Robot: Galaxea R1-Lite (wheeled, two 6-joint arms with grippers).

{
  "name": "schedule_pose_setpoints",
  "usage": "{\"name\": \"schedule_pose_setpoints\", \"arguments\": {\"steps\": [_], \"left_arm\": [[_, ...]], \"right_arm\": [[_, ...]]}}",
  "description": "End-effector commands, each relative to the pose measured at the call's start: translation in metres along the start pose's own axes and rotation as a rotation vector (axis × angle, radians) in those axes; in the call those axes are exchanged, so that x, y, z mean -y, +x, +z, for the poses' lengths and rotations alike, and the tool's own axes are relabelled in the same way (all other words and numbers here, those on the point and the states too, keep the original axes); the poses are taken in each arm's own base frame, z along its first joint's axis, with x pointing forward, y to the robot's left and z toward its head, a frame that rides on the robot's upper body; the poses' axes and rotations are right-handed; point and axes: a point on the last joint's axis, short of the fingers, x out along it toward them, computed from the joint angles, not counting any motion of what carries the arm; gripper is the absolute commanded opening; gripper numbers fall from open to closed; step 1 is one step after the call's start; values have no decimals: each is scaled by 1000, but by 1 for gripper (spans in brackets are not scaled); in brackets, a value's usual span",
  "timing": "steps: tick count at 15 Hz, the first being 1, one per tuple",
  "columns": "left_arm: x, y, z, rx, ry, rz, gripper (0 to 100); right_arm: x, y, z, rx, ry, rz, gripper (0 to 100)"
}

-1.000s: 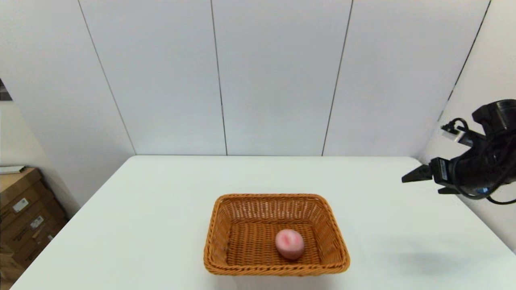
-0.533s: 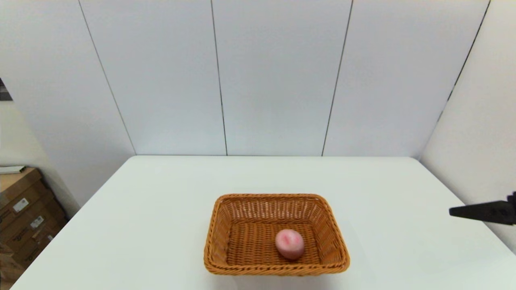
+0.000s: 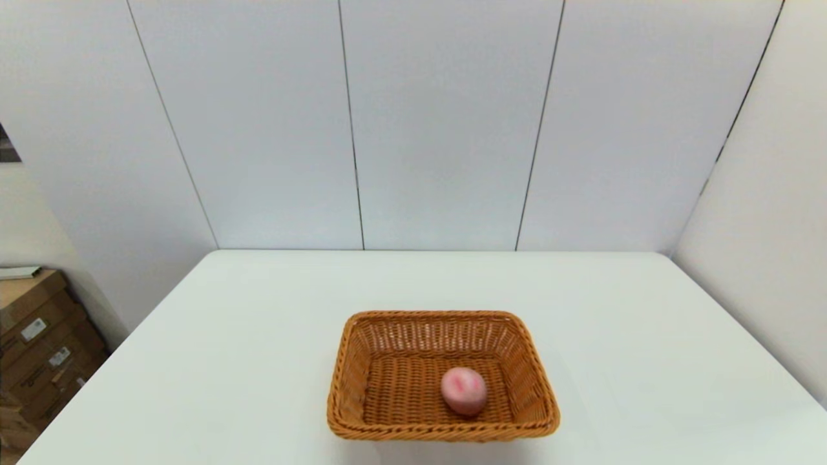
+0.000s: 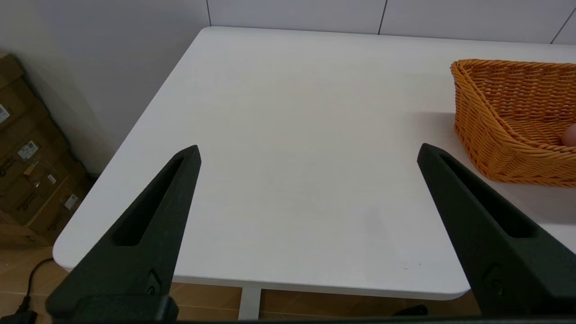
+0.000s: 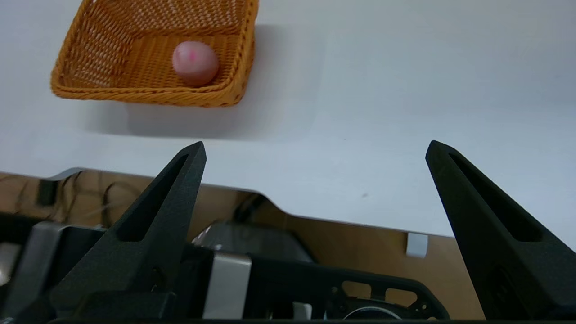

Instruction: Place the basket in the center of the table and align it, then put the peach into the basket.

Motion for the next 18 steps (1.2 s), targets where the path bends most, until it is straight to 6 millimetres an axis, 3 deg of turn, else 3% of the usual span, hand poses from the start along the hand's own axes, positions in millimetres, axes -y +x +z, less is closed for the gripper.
{"name": "schedule_pose_setpoints", "arguments": {"steps": [1,3,5,10,18], "left_arm": [[0,0,0,-1,-1,0,100],[0,0,0,-1,-1,0,100],[0,0,0,-1,-1,0,100],[0,0,0,-1,-1,0,100],[0,0,0,-1,-1,2,100]], "right_arm": [[9,0,-43,275,32,-130,100],[13,11,-49,339,-1,-146,100],[16,13,-68,360,-95,-123,100],[22,21,-102,418,-128,-138,100],[28,38,-111,438,-140,-205,100]]}}
